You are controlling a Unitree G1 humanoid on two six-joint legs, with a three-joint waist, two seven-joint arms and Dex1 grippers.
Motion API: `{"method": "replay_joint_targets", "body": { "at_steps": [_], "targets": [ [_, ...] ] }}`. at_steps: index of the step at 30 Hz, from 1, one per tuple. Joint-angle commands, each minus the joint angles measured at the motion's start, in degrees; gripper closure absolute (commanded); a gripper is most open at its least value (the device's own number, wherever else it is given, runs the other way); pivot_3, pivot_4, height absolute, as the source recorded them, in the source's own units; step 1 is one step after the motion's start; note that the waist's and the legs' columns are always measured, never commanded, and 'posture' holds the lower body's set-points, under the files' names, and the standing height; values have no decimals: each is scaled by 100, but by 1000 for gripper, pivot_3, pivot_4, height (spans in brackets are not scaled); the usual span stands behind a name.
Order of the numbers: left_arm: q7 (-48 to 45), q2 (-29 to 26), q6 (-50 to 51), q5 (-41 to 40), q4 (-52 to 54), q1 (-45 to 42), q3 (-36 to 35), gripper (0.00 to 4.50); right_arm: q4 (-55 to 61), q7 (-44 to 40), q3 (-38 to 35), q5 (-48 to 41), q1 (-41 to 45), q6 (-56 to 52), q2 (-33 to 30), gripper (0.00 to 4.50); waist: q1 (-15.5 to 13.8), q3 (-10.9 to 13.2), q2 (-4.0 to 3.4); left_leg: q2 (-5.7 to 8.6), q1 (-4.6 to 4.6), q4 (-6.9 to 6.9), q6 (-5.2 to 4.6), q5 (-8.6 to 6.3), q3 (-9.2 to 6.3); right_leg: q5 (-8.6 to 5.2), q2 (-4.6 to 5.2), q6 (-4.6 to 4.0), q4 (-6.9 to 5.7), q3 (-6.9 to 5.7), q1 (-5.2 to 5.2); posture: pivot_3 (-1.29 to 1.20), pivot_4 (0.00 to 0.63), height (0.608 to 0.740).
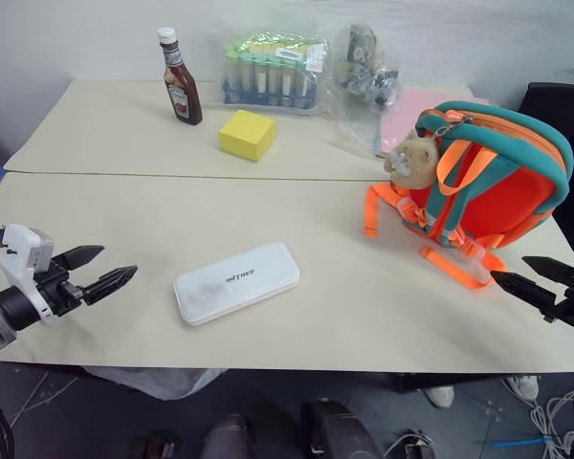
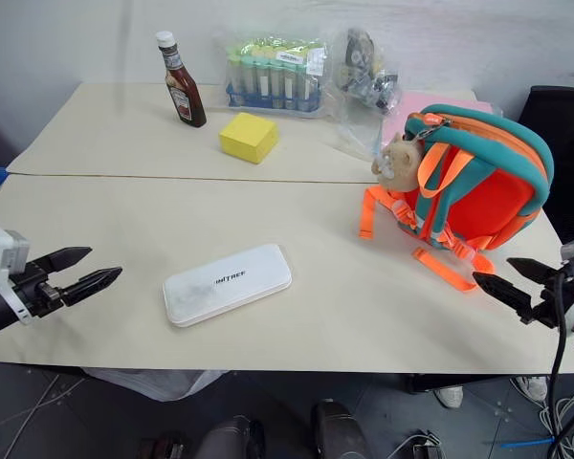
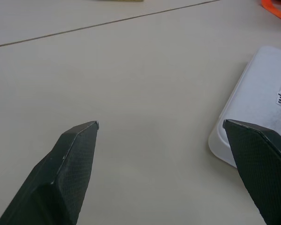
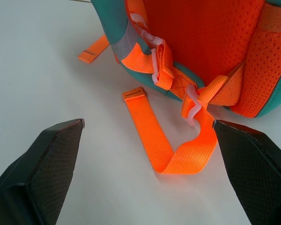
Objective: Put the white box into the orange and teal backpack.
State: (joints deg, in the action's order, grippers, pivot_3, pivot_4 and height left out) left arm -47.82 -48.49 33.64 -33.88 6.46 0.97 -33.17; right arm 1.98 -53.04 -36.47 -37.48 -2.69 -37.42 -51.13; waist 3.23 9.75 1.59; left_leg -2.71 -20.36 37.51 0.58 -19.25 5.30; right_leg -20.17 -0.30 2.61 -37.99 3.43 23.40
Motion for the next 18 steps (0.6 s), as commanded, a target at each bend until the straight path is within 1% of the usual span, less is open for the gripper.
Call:
{"method": "replay_joint_targets", "body": {
  "at_steps": [1,4,10,13,15,18],
  "targets": [
    [-32,-35,-3,-166,203,14,-235,31,59,-1,-146,-58,34,84,-8,0,1,0,0,0,0,0,0,0,0,0,0,0,0,0,0,0,150,740],
    [107,-19,126,-197,174,-28,-259,31,64,8,-117,-28,29,122,7,0,1,0,0,0,0,-2,1,1,0,0,0,0,0,0,1,0,150,740],
    [62,-52,31,-100,253,114,-189,31,35,6,-31,39,85,199,-2,0,4,0,0,0,1,-2,2,1,0,0,0,0,0,0,0,0,150,740],
    [-22,-109,-84,55,340,297,-86,31,172,-1,177,69,176,239,-2,0,13,0,0,0,1,-2,3,2,1,0,0,0,-1,0,0,0,150,740],
    [-162,-203,-333,338,385,519,79,31,437,-4,447,61,273,221,40,0,19,0,0,0,2,-2,4,2,0,0,0,0,-2,0,0,0,150,740],
    [-273,-290,-747,774,433,840,339,614,1059,94,1328,285,479,326,212,601,42,0,-1,-2,7,-10,4,3,1,0,-2,-1,-3,1,0,0,150,740]
  ]
}}
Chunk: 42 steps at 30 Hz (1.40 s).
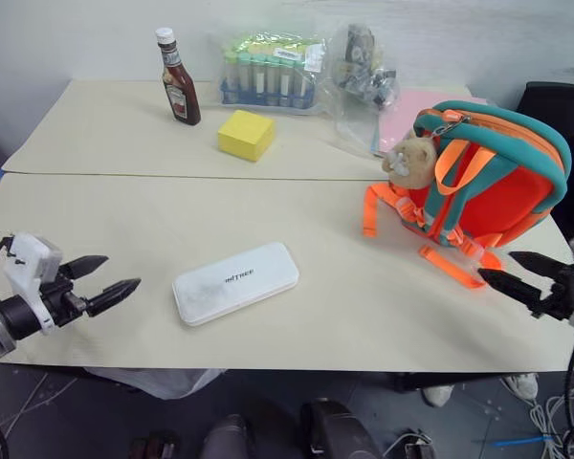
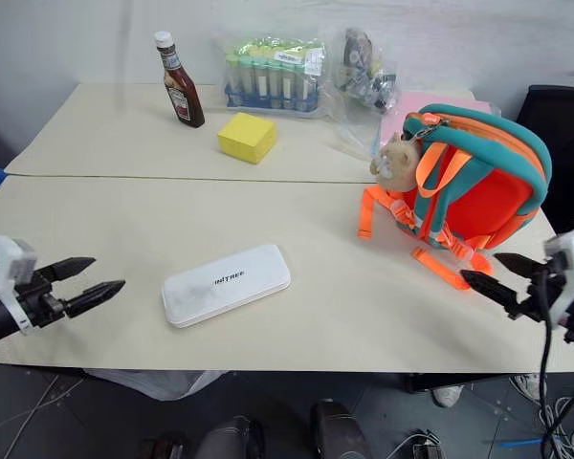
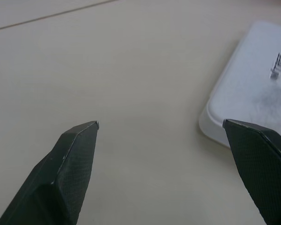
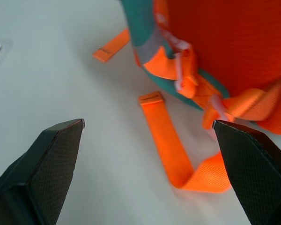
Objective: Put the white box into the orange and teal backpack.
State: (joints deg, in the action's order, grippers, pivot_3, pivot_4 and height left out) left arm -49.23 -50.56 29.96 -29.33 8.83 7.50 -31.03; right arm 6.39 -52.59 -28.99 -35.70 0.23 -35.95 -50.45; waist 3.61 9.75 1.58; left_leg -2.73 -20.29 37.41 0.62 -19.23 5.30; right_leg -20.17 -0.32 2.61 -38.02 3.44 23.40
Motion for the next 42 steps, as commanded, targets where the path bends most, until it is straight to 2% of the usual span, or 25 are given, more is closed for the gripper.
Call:
{"method": "replay_joint_targets", "body": {
  "at_steps": [1,6,11,12,13,17,23,34,42],
  "targets": [
    [-170,-81,-415,360,277,266,194,886,778,46,922,218,297,233,206,919,8,0,0,1,0,-3,0,1,0,0,0,0,-1,0,0,0,150,740],
    [-206,-70,-452,490,565,376,450,2455,984,112,1950,604,884,360,457,2656,-32,2,-2,3,-3,-1,-1,1,-1,1,4,-1,-3,-1,5,0,150,740],
    [-26,-41,-613,954,589,168,1091,3961,188,252,3193,1374,2148,743,1203,4311,-20,-1,2,4,-6,6,-1,1,-2,1,6,-2,-3,-3,8,0,150,740],
    [-32,-33,-602,972,603,145,1157,4264,12,246,3320,1484,2321,838,1315,4500,-9,0,1,3,-3,5,-1,2,-2,2,6,-3,-4,-4,7,0,150,740],
    [-43,-21,-560,961,625,91,1234,4485,-260,305,3482,1641,2582,935,1512,4500,-1,0,1,4,-8,8,-3,2,0,3,5,-6,-9,-4,12,0,150,740],
    [-231,-94,-370,864,692,-26,1476,4485,-1078,501,3944,2201,3231,1277,2070,4500,11,0,1,2,-16,11,15,12,0,1,5,-10,-18,-5,27,0,150,740],
    [-121,43,-324,972,435,-672,1849,4485,-1348,353,4213,2439,3449,1469,2457,4500,1,0,0,1,-30,25,20,15,-2,0,6,-12,-23,-11,31,0,150,740],
    [-424,499,-732,1367,-931,-2515,2905,4485,-99,399,3867,2197,2554,808,2211,4500,-41,-1,2,3,-35,60,16,12,-4,0,9,-11,-56,-15,31,0,150,740],
    [-677,696,-1102,1648,-2091,-3358,3158,4485,511,556,3477,2063,2115,396,2016,4500,-35,-1,2,0,-35,65,19,13,-3,0,4,-11,-64,-14,34,0,150,740]
  ]
}}
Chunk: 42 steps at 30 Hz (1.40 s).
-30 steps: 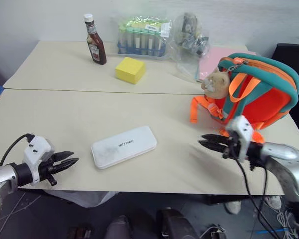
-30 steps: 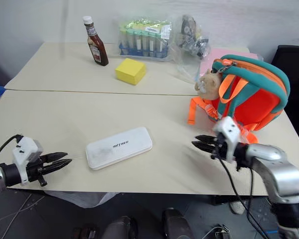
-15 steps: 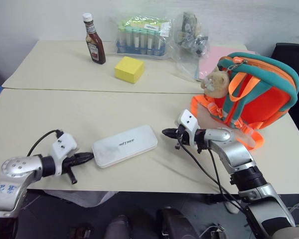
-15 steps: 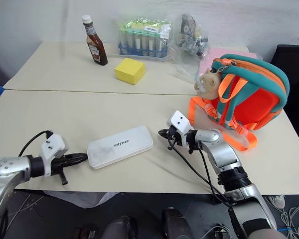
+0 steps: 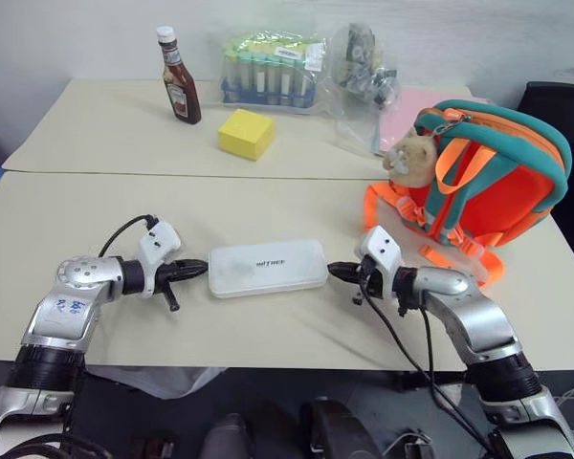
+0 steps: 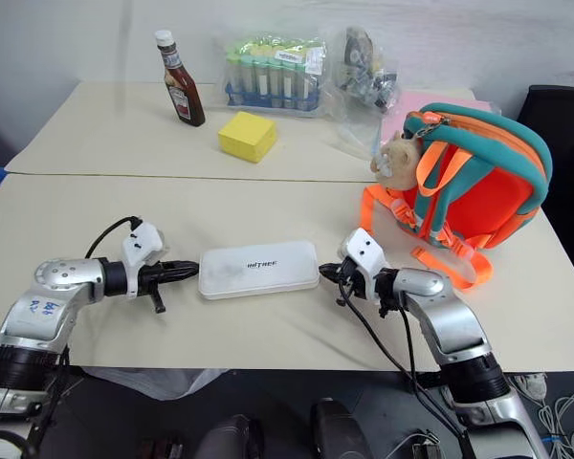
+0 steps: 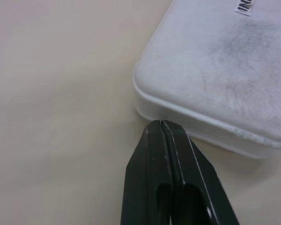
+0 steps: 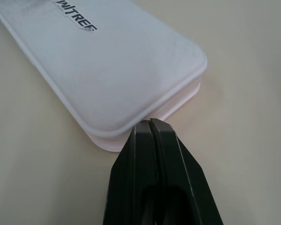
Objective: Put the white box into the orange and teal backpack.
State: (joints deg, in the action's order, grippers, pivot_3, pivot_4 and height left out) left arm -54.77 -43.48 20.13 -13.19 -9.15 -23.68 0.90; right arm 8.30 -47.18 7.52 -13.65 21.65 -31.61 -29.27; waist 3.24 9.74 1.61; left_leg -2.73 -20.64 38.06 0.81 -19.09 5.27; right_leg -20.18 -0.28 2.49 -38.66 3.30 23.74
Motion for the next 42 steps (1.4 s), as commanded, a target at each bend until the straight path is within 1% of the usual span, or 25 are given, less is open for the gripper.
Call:
{"method": "replay_joint_targets", "body": {
  "at_steps": [1,2,3,5,7,8,11,14,16,17,18,20,24,28,31,35,38,42],
  "targets": [
    [-157,-15,-59,-6,-432,-334,-76,4485,326,19,-183,-124,-49,-37,-132,4500,1,0,0,1,0,1,0,0,1,0,0,0,-1,1,0,0,150,740],
    [-204,-24,5,-51,-590,-431,-121,4485,301,30,-183,-99,-54,-21,-151,4500,-1,0,0,0,0,2,0,0,0,0,0,0,-2,1,0,0,150,740],
    [-258,-33,193,-177,-750,-545,-223,4306,261,46,-197,-76,-55,4,-176,4500,-1,0,0,0,0,3,0,0,0,0,-1,0,-3,0,0,0,150,740],
    [-383,-10,981,-658,-1010,-801,-527,3929,164,71,-220,-46,-25,58,-212,4500,-1,0,1,0,-1,4,0,0,1,0,-1,0,-4,0,1,0,150,740],
    [-563,-45,2042,-1211,-1144,-1027,-792,3274,59,96,-233,-14,27,117,-234,4500,0,0,1,0,-4,6,0,0,0,0,-2,0,-6,0,3,0,150,740],
    [-638,-88,2600,-1442,-1168,-1121,-874,3024,14,101,-233,3,50,147,-239,4500,2,0,1,0,-6,8,0,0,0,0,-2,0,-13,0,5,0,150,740],
    [-890,-285,3698,-1818,-1055,-1212,-833,2032,-87,103,-219,46,101,214,-234,4500,8,0,1,0,-8,10,0,0,0,0,-2,0,-27,0,7,0,150,740],
    [-903,-460,4735,-1858,-1088,-1402,-426,1097,-197,96,-113,151,151,337,-212,4500,16,0,1,0,-9,10,2,1,-1,0,-2,0,-28,1,9,0,150,740],
    [-712,-394,5026,-1735,-1349,-1600,-299,515,-235,105,-80,182,172,369,-169,4500,5,0,1,1,-9,15,4,2,-3,0,-2,0,-25,1,9,0,150,740],
    [-588,-335,5107,-1655,-1545,-1709,-273,115,-240,118,-73,187,181,370,-139,4500,-11,0,1,1,-9,18,4,2,-2,0,-2,0,-23,1,9,0,150,740],
    [-540,-285,5191,-1640,-1699,-1802,-256,26,-243,123,-67,190,188,370,-118,4500,-13,0,1,1,-9,23,4,2,-4,0,-1,0,-22,0,9,0,150,740],
    [-472,-152,5325,-1670,-1949,-1992,-289,26,-260,132,-48,205,197,383,-85,4500,-14,0,1,2,-9,26,4,2,-3,0,-1,0,-24,1,10,0,150,740],
    [-519,103,5463,-1631,-2170,-2265,-15,26,-357,165,31,277,221,450,-4,4500,-18,0,1,2,-10,27,5,3,-2,0,-1,0,-25,1,10,0,150,740],
    [-448,592,5449,-1518,-2357,-2498,284,26,-483,215,139,354,316,487,131,4500,-33,-1,0,2,-8,29,7,4,-3,0,0,0,-28,1,10,0,150,740],
    [-485,909,5580,-1603,-2427,-2630,276,26,-554,217,144,375,364,513,173,4500,-51,-2,-1,4,-9,40,7,4,-3,0,2,0,-30,0,8,0,150,740],
    [-409,1161,5696,-1655,-2462,-2739,136,26,-565,216,95,378,344,506,189,4500,-89,-2,-1,4,-9,45,7,4,-3,0,2,0,-32,0,8,0,150,740],
    [-382,1200,5740,-1620,-2485,-2763,101,26,-571,201,58,396,296,519,183,4500,-125,-2,-1,4,-10,51,7,3,-3,0,2,0,-32,0,6,0,150,740],
    [-450,882,5522,-1376,-2466,-2596,326,26,-538,194,5,397,246,501,183,4500,-123,-2,-1,3,-10,53,8,2,-3,0,2,0,-33,0,6,0,150,740]
  ]
}}
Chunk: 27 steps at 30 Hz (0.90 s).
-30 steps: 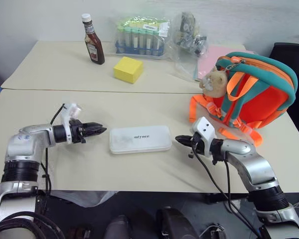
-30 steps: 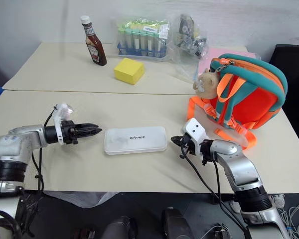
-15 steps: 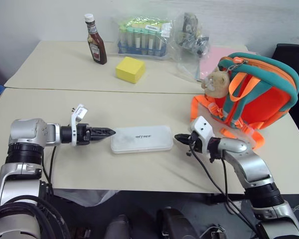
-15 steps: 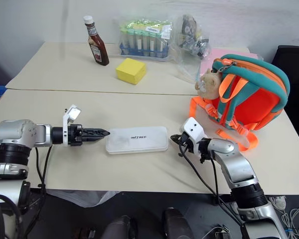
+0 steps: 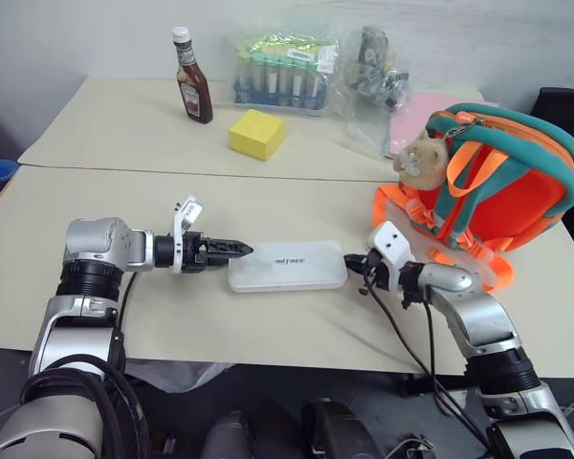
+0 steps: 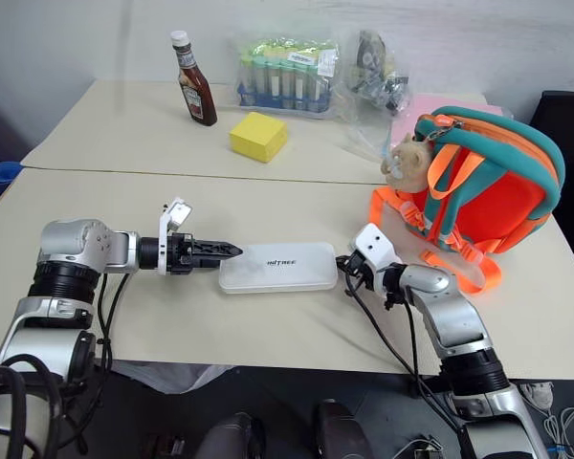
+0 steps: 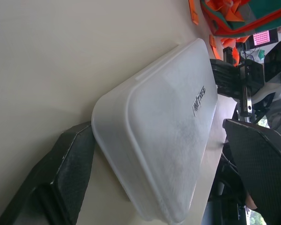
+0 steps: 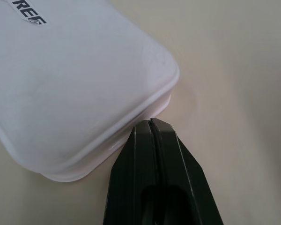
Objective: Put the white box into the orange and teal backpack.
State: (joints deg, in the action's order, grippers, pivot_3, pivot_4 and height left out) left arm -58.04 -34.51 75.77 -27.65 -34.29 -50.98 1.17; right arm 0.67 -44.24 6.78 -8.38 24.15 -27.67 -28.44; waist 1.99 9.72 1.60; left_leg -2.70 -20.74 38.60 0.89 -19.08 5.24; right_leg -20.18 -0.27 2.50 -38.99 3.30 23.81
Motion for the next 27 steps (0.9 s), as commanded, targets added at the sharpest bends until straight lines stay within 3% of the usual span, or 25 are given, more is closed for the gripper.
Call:
{"method": "replay_joint_targets", "body": {
  "at_steps": [1,7,14,22,27],
  "targets": [
    [-178,-139,-77,108,25,153,334,26,225,-102,68,-132,-7,106,96,4500,4,0,0,0,0,0,0,0,0,0,0,0,-1,0,0,0,150,740],
    [-671,-887,-118,197,101,132,718,26,130,-116,14,-103,34,168,89,4500,153,0,-1,-4,1,-6,5,1,0,-1,-6,-3,-10,1,6,0,150,740],
    [-927,-1138,303,-54,1044,412,1191,26,81,-96,12,-90,27,227,122,4500,168,0,-1,-5,1,-15,9,3,0,-5,-7,-9,-13,3,12,0,150,740],
    [-251,-265,259,26,766,387,833,26,180,-129,99,-105,-13,205,204,4500,41,-4,-7,-2,1,8,3,0,-2,-5,-3,-8,-14,3,2,0,150,740],
    [124,350,252,-73,423,218,214,26,176,-116,81,-77,-45,230,196,4500,-57,-7,-12,2,1,36,-8,-7,-11,-5,3,-8,-19,-3,-12,0,150,740]
  ]
}}
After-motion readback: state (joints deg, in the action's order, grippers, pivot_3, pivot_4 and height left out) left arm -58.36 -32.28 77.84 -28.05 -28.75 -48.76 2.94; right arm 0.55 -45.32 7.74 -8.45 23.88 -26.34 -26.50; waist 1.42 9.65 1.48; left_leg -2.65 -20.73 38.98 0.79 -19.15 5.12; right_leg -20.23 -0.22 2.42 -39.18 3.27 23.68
